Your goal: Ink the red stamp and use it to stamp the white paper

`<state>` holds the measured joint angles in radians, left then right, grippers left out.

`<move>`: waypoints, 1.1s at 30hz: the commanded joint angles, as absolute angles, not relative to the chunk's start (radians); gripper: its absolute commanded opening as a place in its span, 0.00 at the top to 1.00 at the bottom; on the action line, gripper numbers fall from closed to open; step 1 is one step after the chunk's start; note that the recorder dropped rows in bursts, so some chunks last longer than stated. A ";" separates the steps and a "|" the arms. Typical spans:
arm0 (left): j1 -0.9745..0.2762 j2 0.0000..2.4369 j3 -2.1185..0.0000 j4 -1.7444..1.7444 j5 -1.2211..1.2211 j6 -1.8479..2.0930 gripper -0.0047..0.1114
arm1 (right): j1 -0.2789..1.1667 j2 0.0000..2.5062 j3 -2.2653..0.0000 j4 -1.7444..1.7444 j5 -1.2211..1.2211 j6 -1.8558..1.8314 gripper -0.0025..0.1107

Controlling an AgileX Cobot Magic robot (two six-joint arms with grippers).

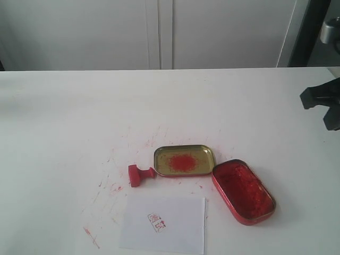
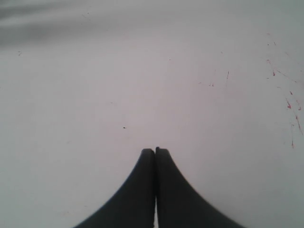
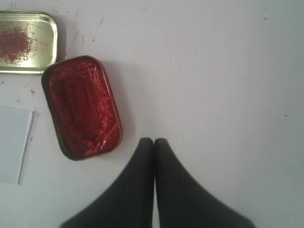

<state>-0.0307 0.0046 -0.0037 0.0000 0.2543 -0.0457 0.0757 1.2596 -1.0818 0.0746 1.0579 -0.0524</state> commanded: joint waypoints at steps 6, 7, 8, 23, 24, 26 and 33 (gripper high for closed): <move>-0.028 0.000 0.000 -0.010 0.254 -0.046 0.96 | 0.069 1.145 -1.055 0.067 1.074 -0.048 0.98; -0.028 0.000 0.000 -0.010 0.254 -0.046 0.96 | 0.069 1.135 -1.055 0.067 1.074 -0.048 0.98; -0.028 0.000 0.000 -0.010 0.254 -0.046 0.96 | 0.069 1.121 -1.055 0.067 1.074 -0.048 0.98; -0.028 0.000 0.000 -0.010 0.254 -0.046 0.96 | 0.069 0.936 -1.055 0.048 1.072 -0.048 0.98; -0.028 0.000 0.000 -0.010 0.254 -0.046 0.96 | 0.069 0.924 -1.055 0.048 1.072 -0.048 0.98; -0.028 0.000 0.000 -0.010 0.254 -0.046 0.96 | 0.069 0.899 -1.055 0.048 1.072 -0.048 0.98; -0.028 0.000 0.000 -0.010 0.254 -0.046 0.96 | 0.069 0.803 -1.055 0.025 1.070 -0.048 0.98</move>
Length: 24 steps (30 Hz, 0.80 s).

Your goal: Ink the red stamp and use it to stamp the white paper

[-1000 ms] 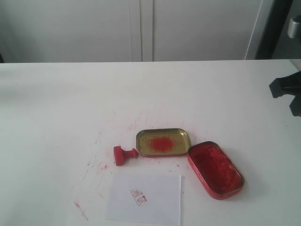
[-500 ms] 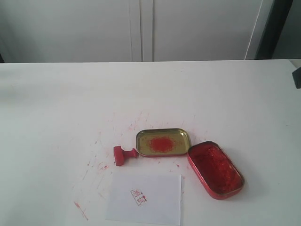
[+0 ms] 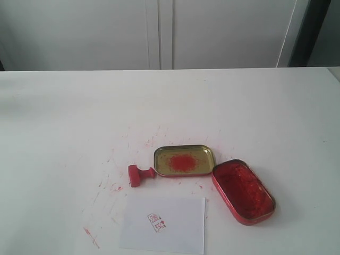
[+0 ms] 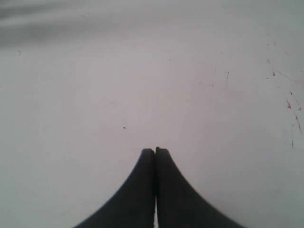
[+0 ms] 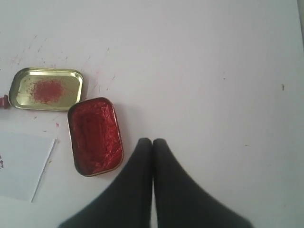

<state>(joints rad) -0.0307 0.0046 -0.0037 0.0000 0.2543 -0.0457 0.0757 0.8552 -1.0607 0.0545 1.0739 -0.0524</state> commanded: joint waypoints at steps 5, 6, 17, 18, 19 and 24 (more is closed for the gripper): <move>-0.028 0.000 0.000 -0.010 0.254 -0.046 0.96 | 0.069 0.724 -1.055 0.000 1.064 -0.048 0.98; -0.028 0.000 0.000 -0.010 0.254 -0.046 0.96 | 0.069 0.714 -1.052 0.000 1.058 -0.048 0.98; -0.028 0.000 0.000 -0.010 0.254 -0.046 0.96 | 0.069 0.640 -0.776 0.000 0.648 -0.048 0.98; -0.028 0.000 0.000 -0.010 0.254 -0.046 0.96 | 0.069 0.640 -0.776 0.000 0.654 -0.048 0.98; -0.028 0.000 0.000 -0.010 0.254 -0.046 0.96 | 0.069 0.640 -0.776 0.000 0.652 -0.048 0.98; -0.028 0.000 0.000 -0.010 0.254 -0.046 0.96 | 0.069 0.640 -0.776 0.000 0.652 -0.048 0.98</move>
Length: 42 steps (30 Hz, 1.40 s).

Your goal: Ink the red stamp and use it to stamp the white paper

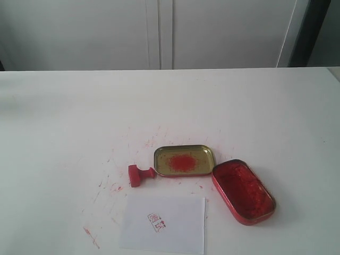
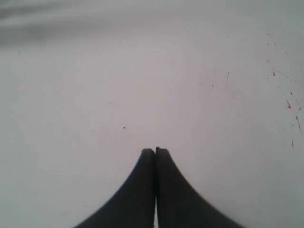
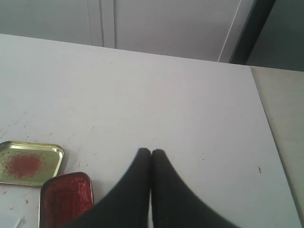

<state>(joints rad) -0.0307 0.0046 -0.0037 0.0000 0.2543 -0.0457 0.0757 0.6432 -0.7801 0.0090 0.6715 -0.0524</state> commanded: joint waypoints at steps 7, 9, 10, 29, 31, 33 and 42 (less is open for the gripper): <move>-0.028 0.000 0.000 -0.010 0.254 -0.046 0.96 | 0.069 0.640 -0.776 0.000 0.652 -0.048 0.98; -0.028 0.000 0.000 -0.010 0.254 -0.046 0.96 | 0.069 0.640 -0.776 0.000 0.652 -0.048 0.98; -0.028 0.000 0.000 -0.010 0.254 -0.046 0.96 | 0.069 0.640 -0.776 0.000 0.652 -0.048 0.98; -0.028 0.000 0.000 -0.010 0.254 -0.046 0.96 | 0.069 0.629 -0.776 0.000 0.652 -0.048 0.98; -0.028 0.000 0.000 -0.010 0.254 -0.046 0.96 | 0.069 0.608 -0.776 0.000 0.652 -0.048 0.98; -0.028 0.000 0.000 -0.010 0.254 -0.046 0.96 | 0.069 0.577 -0.776 0.000 0.652 -0.048 0.98; -0.028 0.000 0.000 -0.010 0.254 -0.046 0.96 | 0.069 0.432 -0.774 0.000 0.652 -0.048 0.98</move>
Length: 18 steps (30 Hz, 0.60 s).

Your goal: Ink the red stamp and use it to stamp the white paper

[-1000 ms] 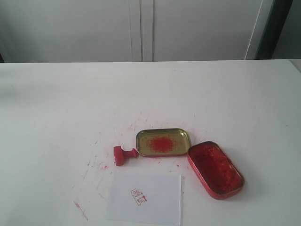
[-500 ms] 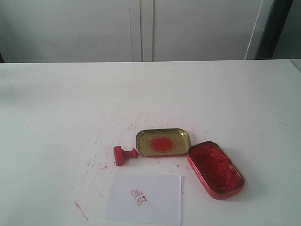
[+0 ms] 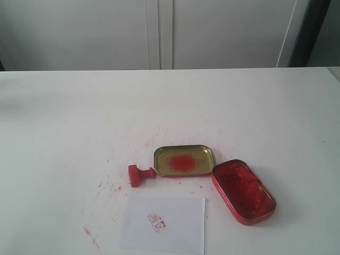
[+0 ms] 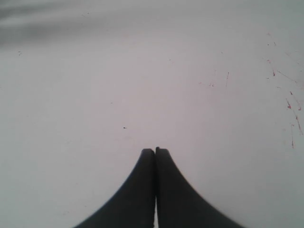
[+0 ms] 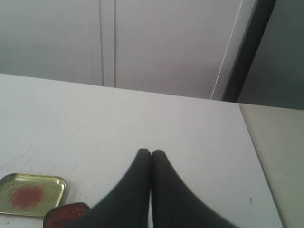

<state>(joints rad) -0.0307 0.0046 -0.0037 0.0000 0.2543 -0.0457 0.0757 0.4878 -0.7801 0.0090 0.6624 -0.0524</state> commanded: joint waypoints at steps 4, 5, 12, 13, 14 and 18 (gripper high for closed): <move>-0.028 0.000 0.000 -0.010 0.254 -0.046 0.96 | 0.069 0.352 -0.703 0.000 0.616 -0.048 0.98; -0.028 0.000 0.000 -0.010 0.254 -0.048 0.96 | 0.069 0.319 -0.664 0.000 0.612 -0.048 0.98; -0.028 0.000 0.000 -0.010 0.254 -0.046 0.96 | 0.069 0.122 -0.427 0.000 0.612 -0.048 0.98; -0.028 0.000 0.000 -0.010 0.254 -0.046 0.96 | 0.069 0.096 -0.400 0.000 0.612 -0.048 0.98; -0.028 0.000 0.000 -0.010 0.254 -0.046 0.96 | 0.069 0.063 -0.367 0.000 0.591 -0.048 0.98; -0.028 0.000 0.000 -0.010 0.254 -0.046 0.96 | 0.069 0.000 -0.265 0.000 0.516 -0.037 0.98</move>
